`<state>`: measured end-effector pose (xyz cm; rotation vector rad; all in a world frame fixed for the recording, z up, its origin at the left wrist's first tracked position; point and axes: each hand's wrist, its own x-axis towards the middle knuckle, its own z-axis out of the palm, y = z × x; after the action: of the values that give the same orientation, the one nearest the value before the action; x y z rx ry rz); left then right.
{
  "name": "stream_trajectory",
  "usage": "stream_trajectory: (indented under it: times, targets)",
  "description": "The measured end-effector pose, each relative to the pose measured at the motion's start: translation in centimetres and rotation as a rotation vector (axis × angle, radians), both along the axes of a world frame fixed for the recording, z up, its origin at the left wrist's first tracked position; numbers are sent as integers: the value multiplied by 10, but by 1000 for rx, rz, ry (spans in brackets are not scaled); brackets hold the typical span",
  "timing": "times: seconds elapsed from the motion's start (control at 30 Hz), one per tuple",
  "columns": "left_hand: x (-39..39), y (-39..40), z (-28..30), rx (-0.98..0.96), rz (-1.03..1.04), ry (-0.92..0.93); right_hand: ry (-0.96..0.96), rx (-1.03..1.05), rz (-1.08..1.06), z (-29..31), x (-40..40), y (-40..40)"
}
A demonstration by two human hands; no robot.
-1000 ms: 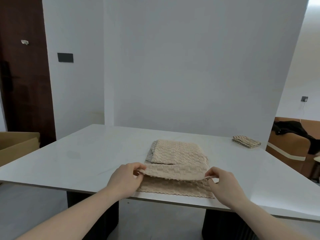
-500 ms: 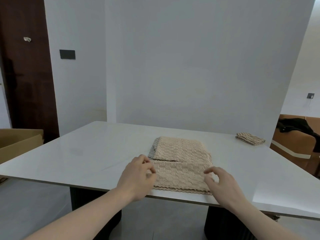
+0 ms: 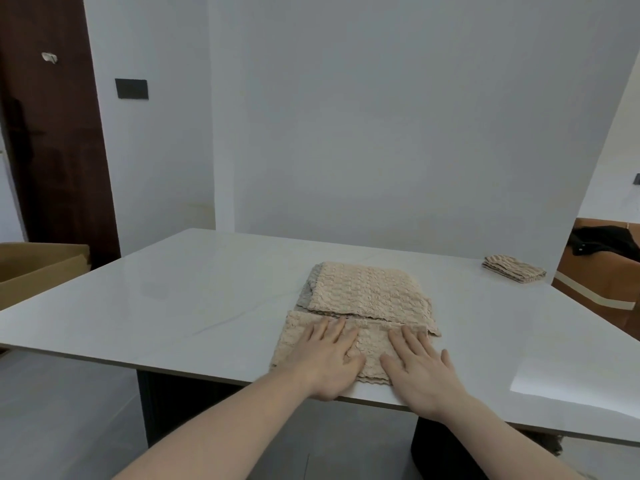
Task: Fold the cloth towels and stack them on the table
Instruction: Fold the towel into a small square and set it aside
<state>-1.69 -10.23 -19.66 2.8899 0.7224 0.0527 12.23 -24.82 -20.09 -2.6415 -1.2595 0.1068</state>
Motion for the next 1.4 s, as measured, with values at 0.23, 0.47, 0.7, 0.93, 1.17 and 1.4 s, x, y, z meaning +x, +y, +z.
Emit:
stream_trajectory:
  times: [0.23,0.47,0.7,0.93,1.17,1.4]
  targets:
    - [-22,42,3,-50,112,44,16,28,-2,-1,-1,-2]
    - [-53,72,-3,-66,254,-39,29,58,11,1,-3,-5]
    - [-56,72,-8,-107,275,-181,273,512,-264,16,5,-16]
    - [-59,70,-6,-126,263,-190,381,362,-411,33,18,-15]
    - [-60,68,-4,-132,253,-202,461,356,-457,38,24,-9]
    - [-61,68,-3,-159,258,-231,684,624,-422,45,29,-18]
